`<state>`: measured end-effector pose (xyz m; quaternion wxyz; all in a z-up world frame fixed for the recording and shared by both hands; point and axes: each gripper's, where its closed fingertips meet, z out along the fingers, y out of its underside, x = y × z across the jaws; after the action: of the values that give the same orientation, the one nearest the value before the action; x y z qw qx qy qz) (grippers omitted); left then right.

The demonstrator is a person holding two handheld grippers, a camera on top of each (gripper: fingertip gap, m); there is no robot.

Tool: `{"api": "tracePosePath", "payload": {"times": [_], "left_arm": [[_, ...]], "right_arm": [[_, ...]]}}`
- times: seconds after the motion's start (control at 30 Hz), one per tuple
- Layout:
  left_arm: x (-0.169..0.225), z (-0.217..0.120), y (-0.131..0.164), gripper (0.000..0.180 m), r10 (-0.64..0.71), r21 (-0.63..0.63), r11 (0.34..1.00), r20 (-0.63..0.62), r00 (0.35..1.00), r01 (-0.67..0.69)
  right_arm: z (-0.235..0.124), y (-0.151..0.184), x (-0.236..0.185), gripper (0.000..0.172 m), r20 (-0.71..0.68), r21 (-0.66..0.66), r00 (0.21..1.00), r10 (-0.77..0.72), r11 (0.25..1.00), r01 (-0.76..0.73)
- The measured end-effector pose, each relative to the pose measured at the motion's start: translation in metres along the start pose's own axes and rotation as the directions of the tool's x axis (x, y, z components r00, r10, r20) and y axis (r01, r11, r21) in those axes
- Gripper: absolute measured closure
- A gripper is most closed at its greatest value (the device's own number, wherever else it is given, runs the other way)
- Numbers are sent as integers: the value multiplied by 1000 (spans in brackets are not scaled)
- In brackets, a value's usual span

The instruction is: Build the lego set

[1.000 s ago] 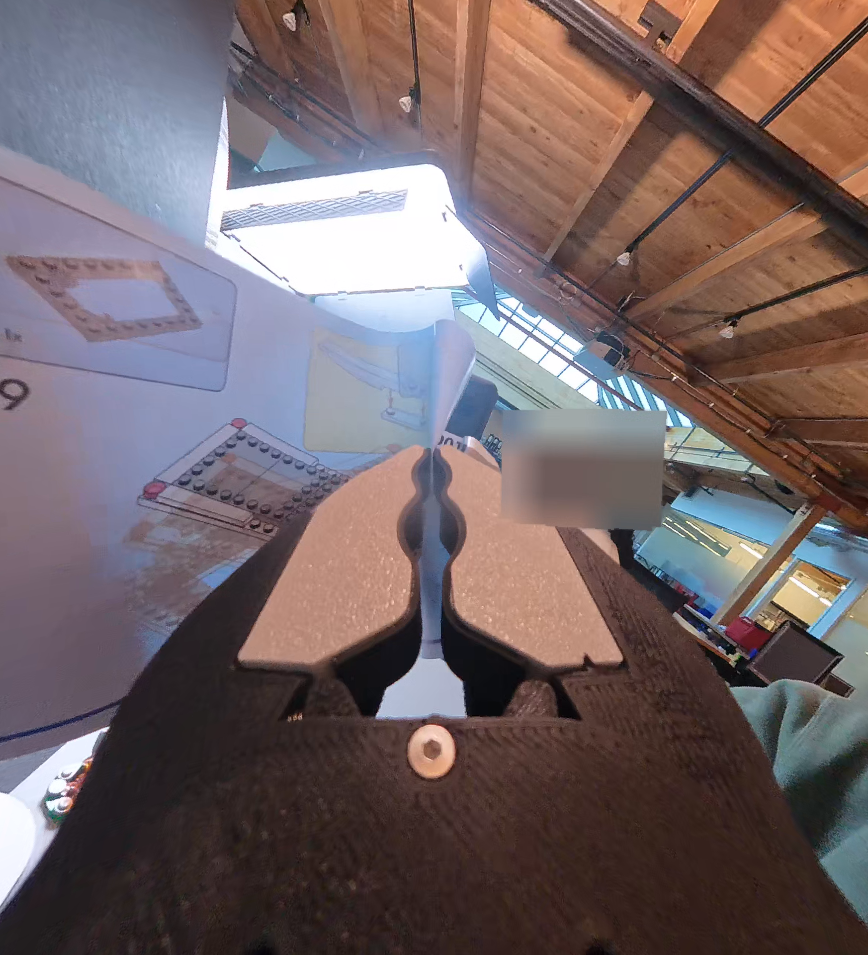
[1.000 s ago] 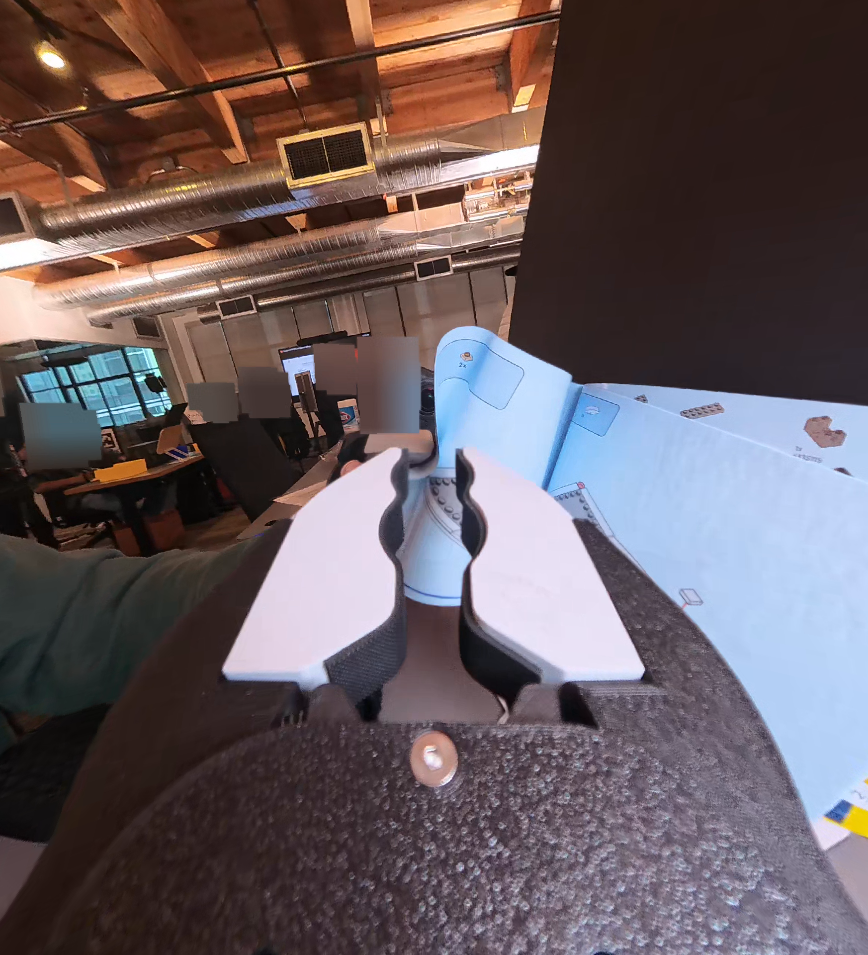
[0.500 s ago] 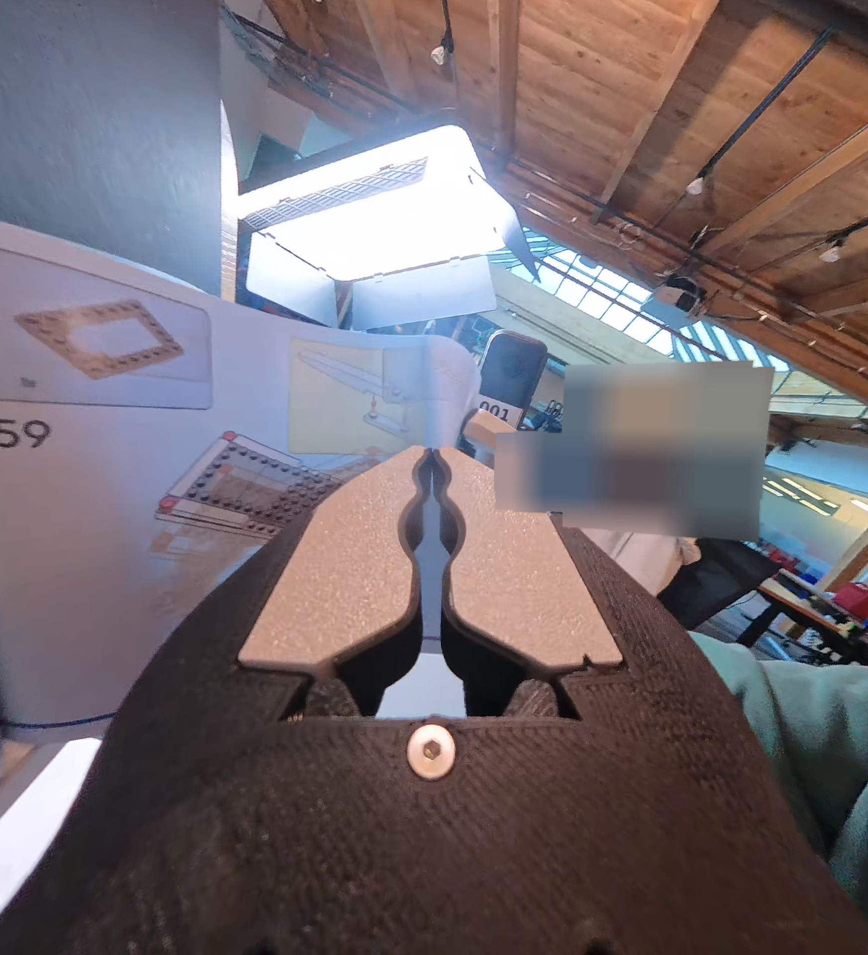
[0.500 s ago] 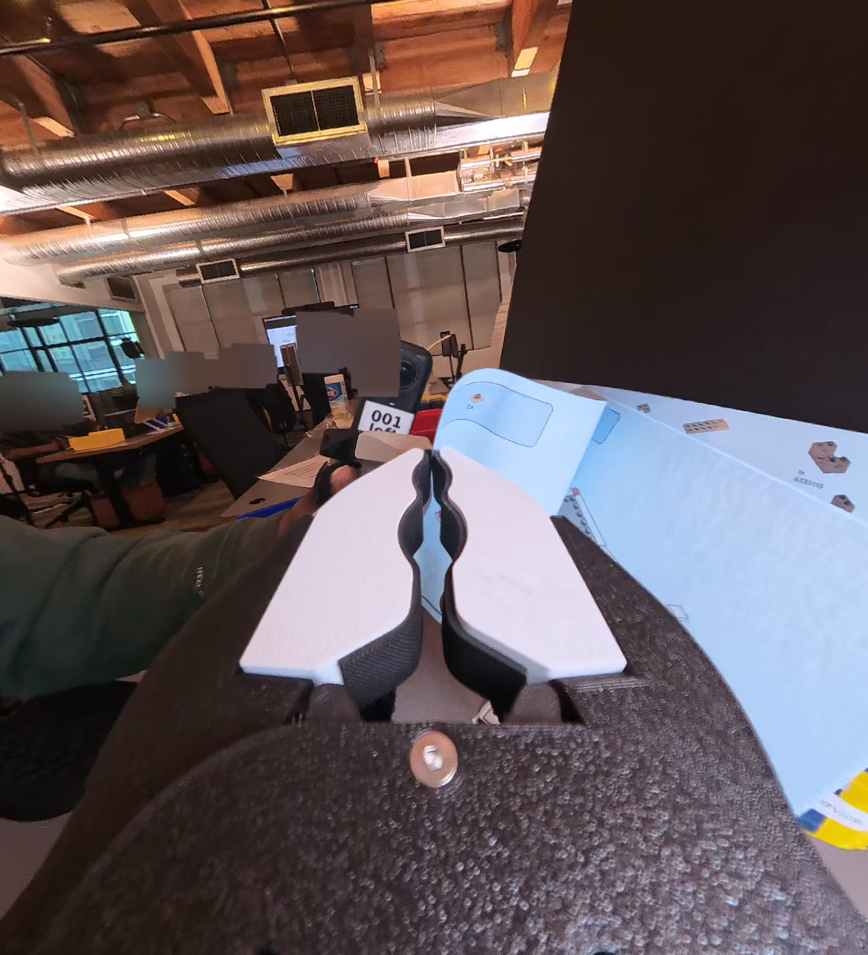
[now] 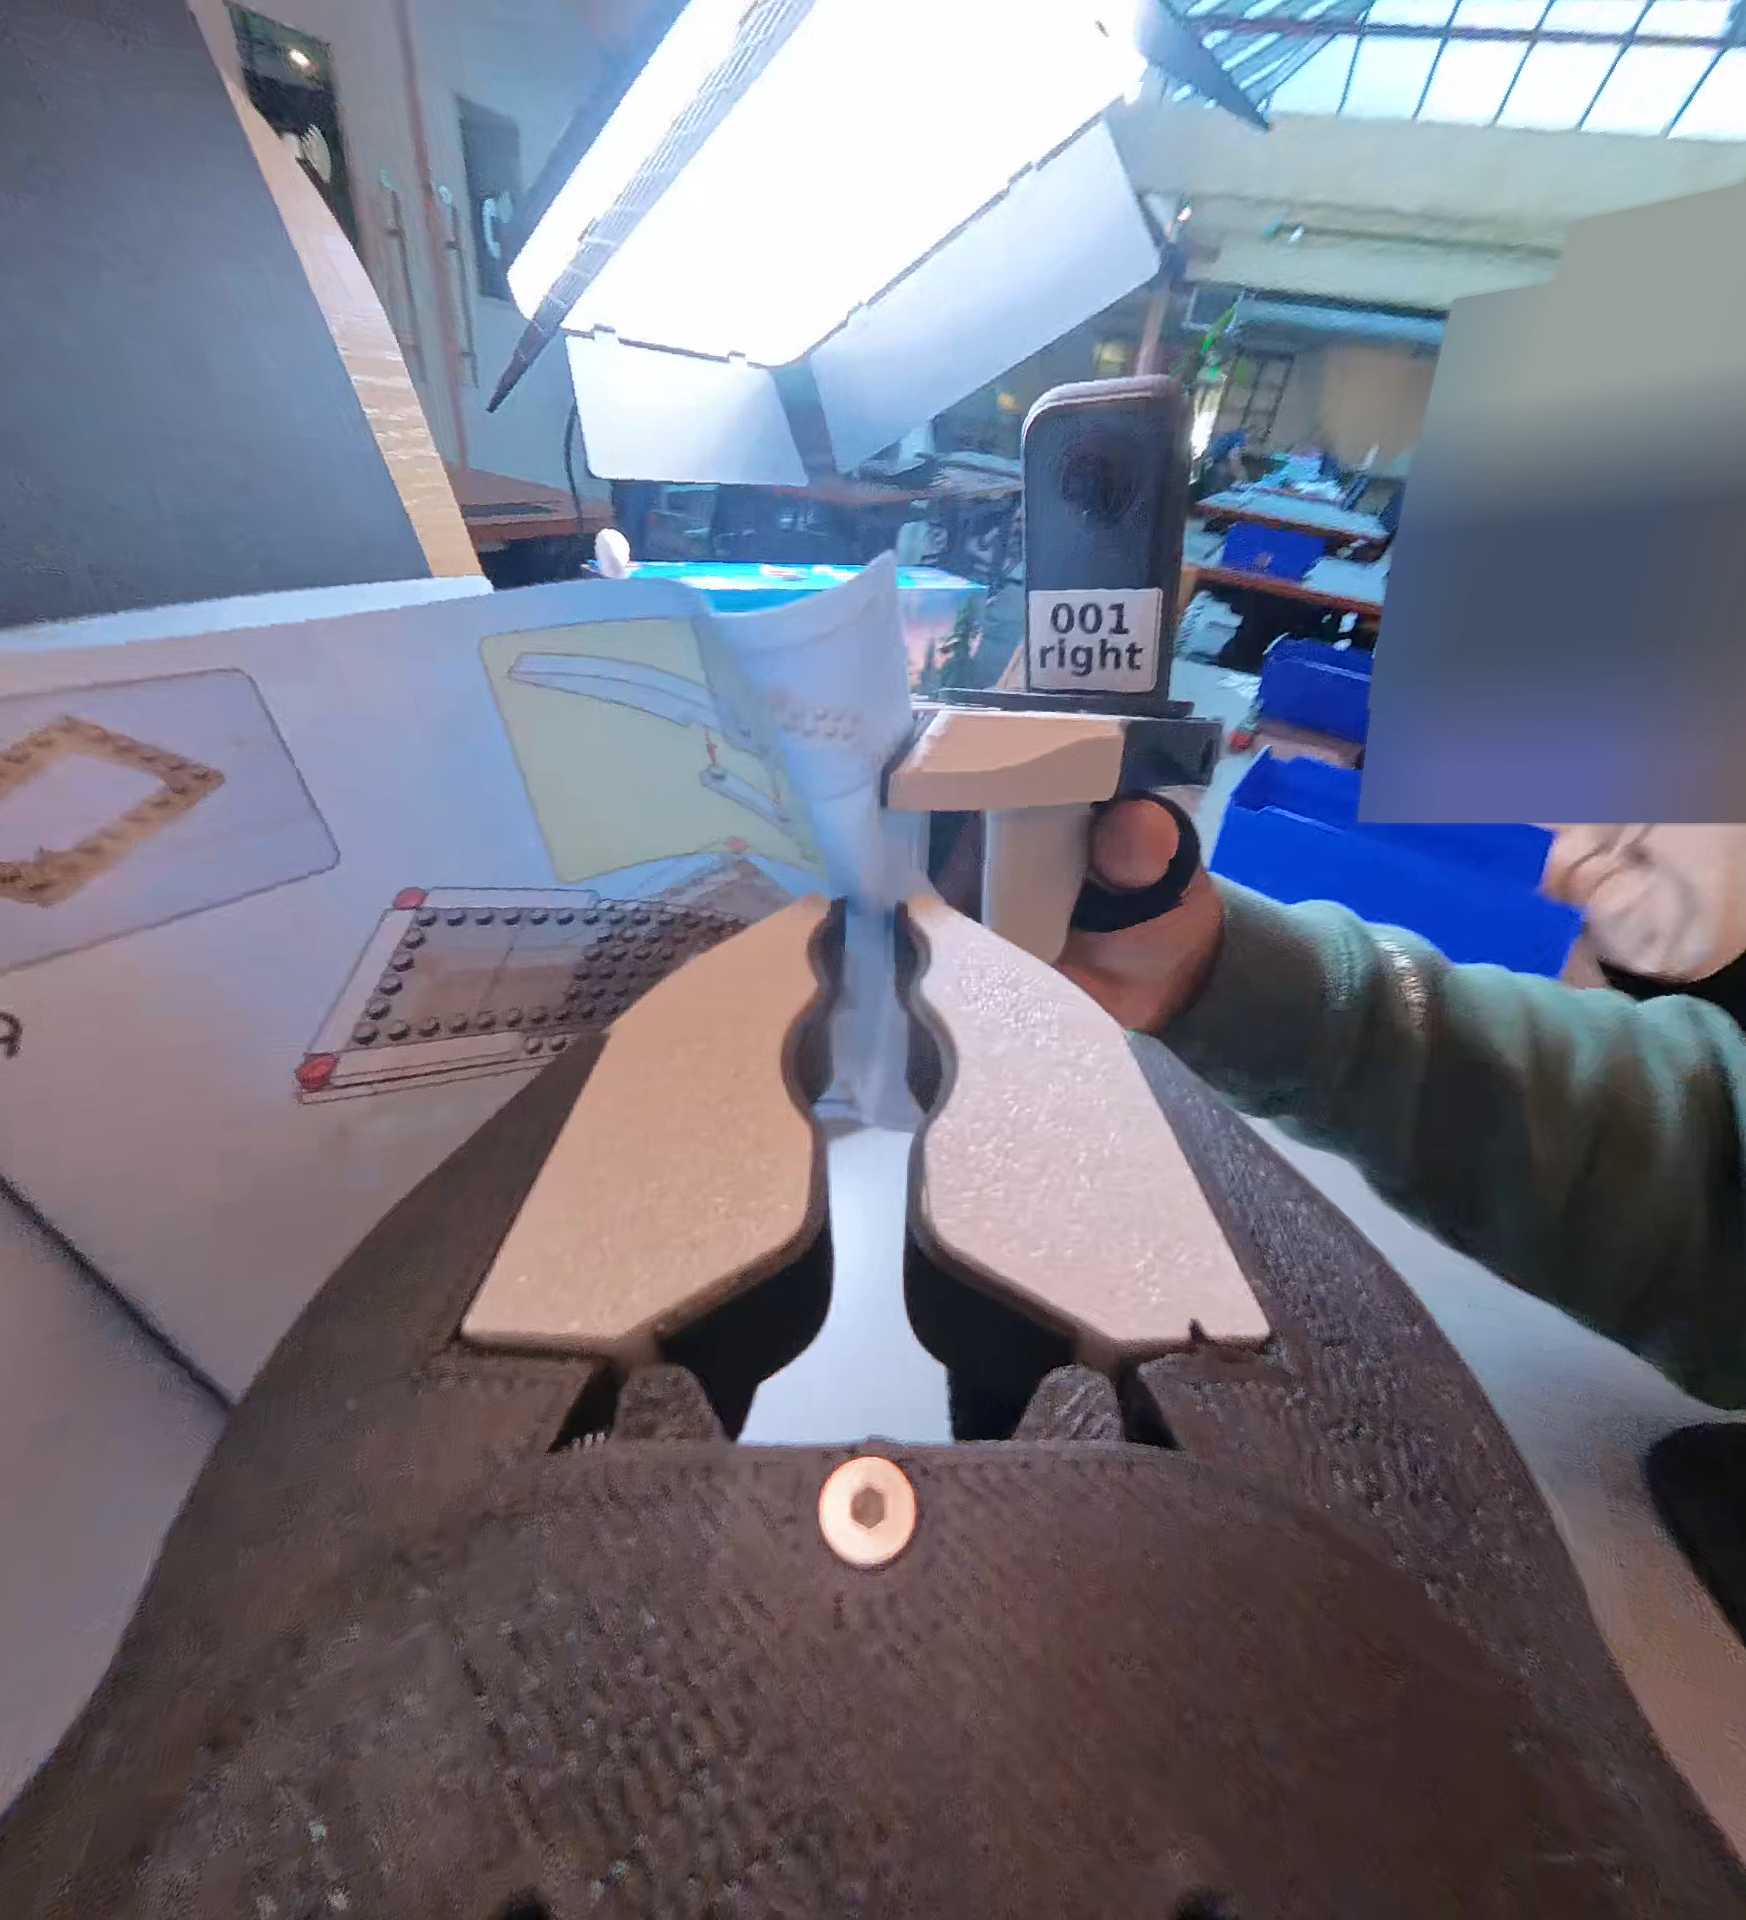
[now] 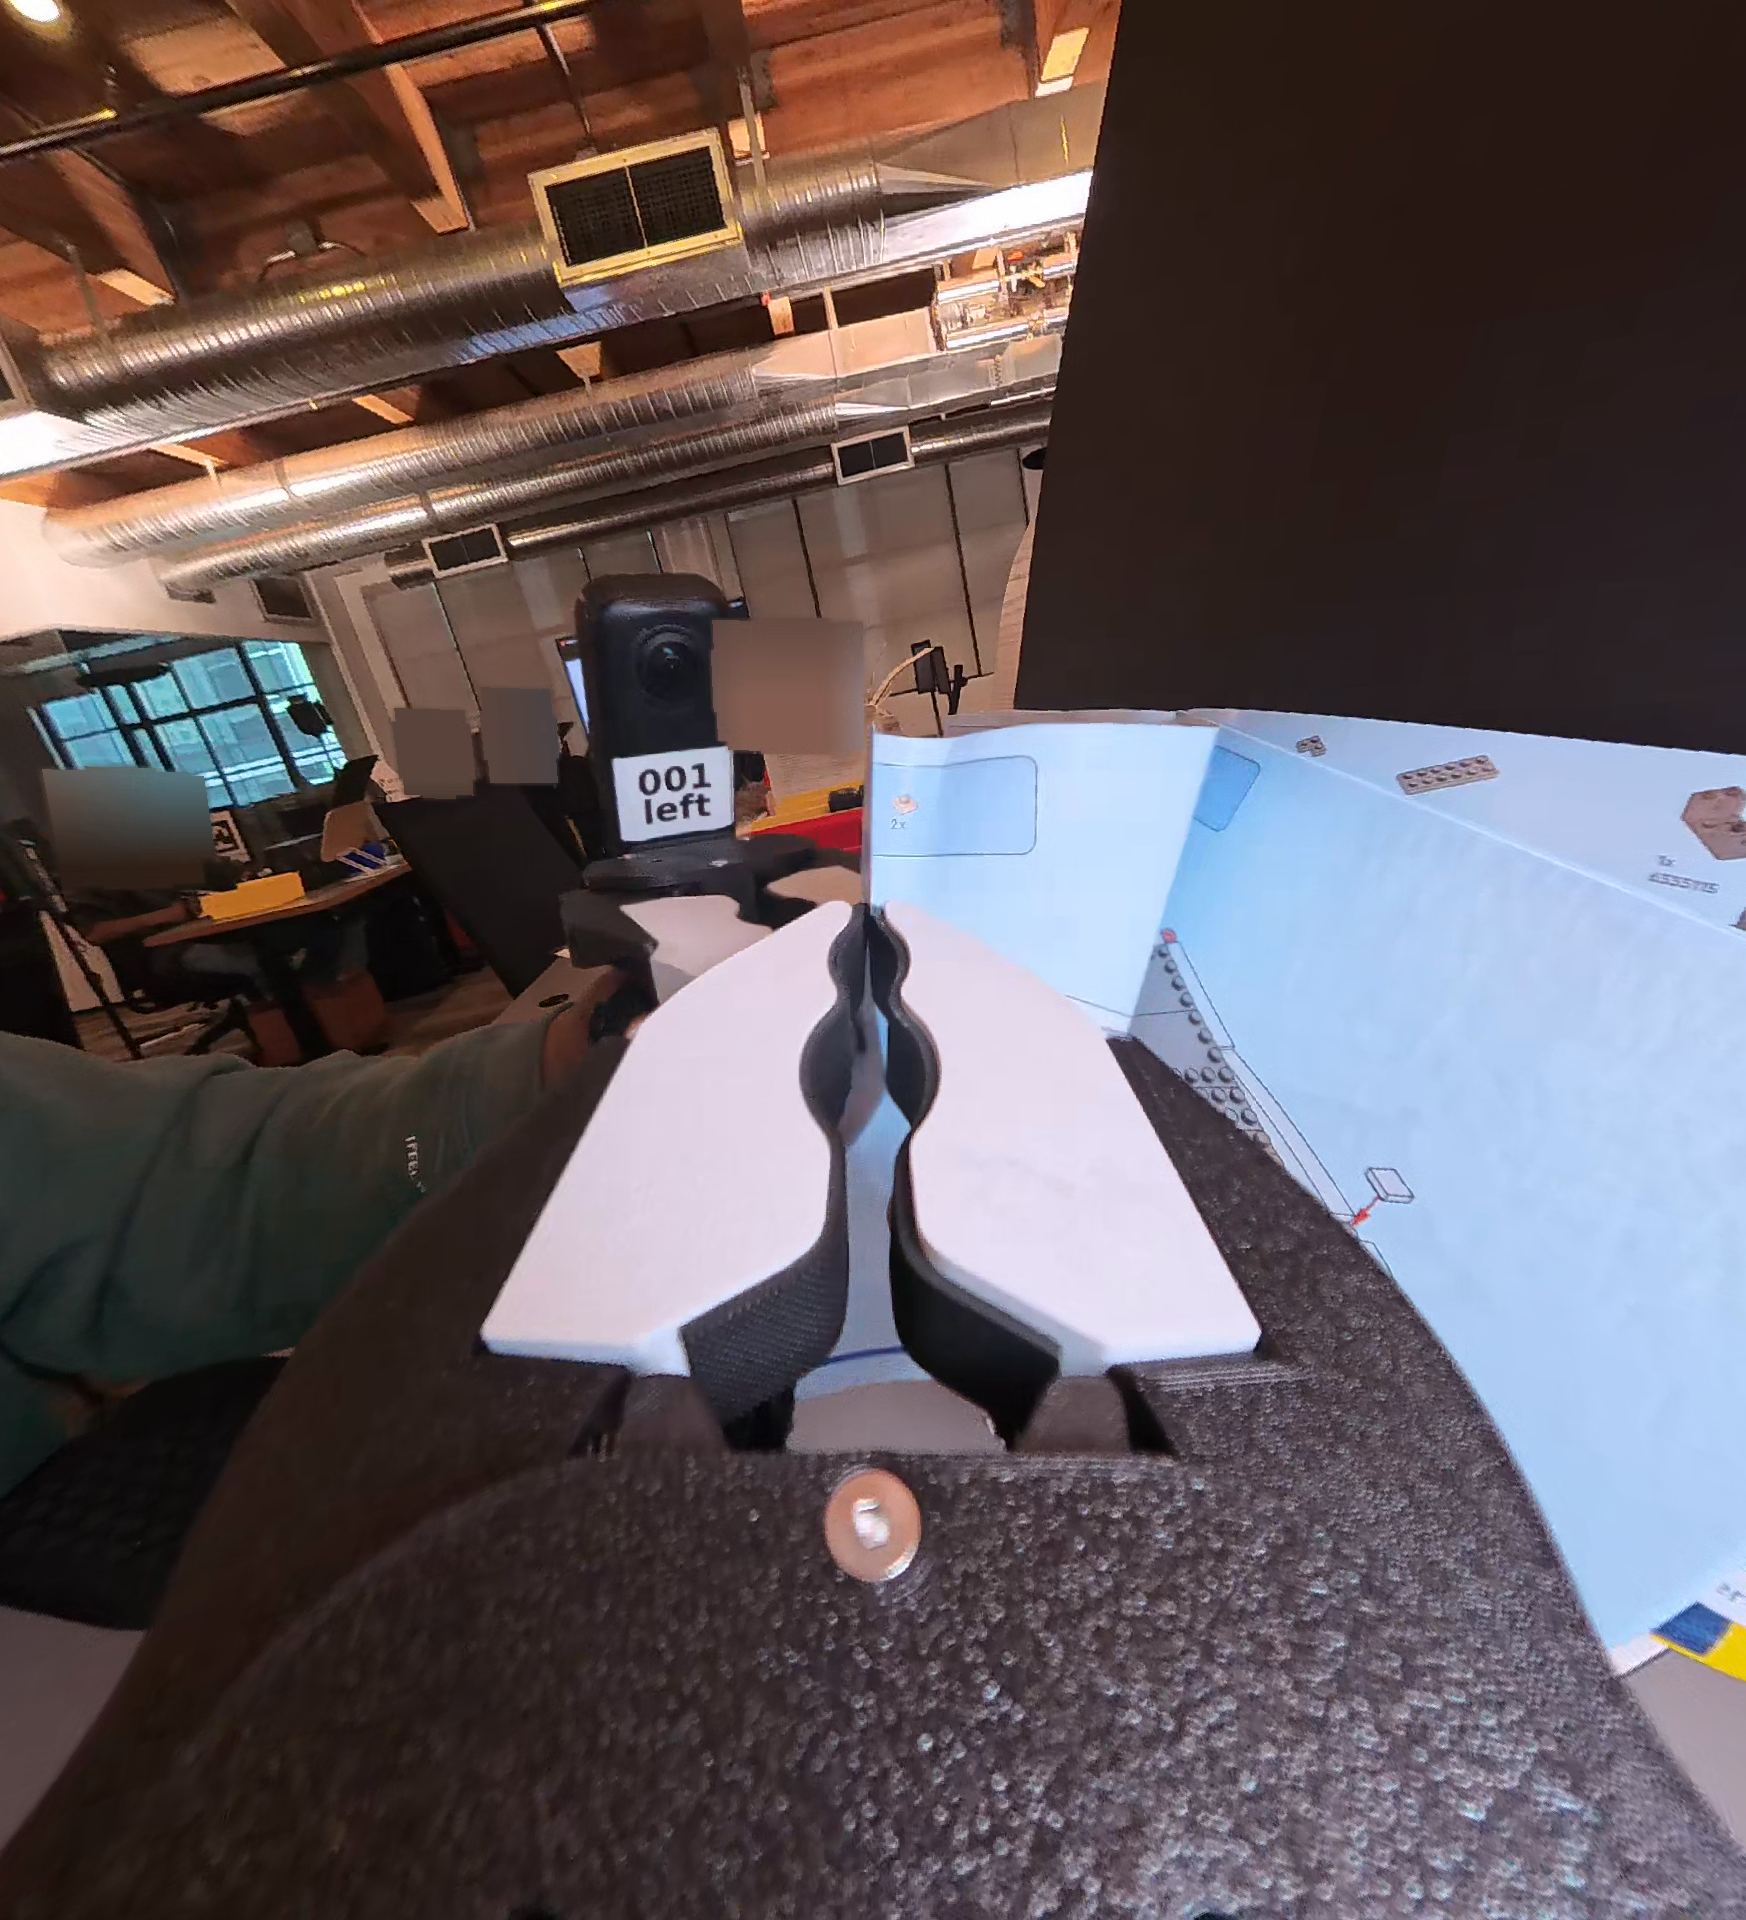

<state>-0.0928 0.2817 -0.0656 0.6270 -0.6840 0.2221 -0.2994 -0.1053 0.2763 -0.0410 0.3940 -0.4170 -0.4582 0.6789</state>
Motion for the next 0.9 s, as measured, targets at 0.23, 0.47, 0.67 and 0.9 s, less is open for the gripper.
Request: {"api": "tracePosePath", "payload": {"times": [0.23, 0.47, 0.67, 0.9], "left_arm": [[-7, -8, -5, 180, -67, 33, 997, 2, 998, 67], [-2, -5, 1, 180, -136, 10, 991, -66, 988, 137], [-2, -8, -2, 180, -165, 24, 986, -87, 983, 167], [-4, -14, -3, 180, -279, 54, 955, -166, 946, 291]], "right_arm": [[-5, 5, 0, 168, 10, -14, 1000, 22, 1000, -22], [0, 8, -7, 172, 32, -32, 999, -34, 999, 35], [-2, 9, -6, 172, 35, -38, 999, -41, 998, 42], [-9, -4, -8, 172, 64, 23, 998, -26, 999, 25]]}}
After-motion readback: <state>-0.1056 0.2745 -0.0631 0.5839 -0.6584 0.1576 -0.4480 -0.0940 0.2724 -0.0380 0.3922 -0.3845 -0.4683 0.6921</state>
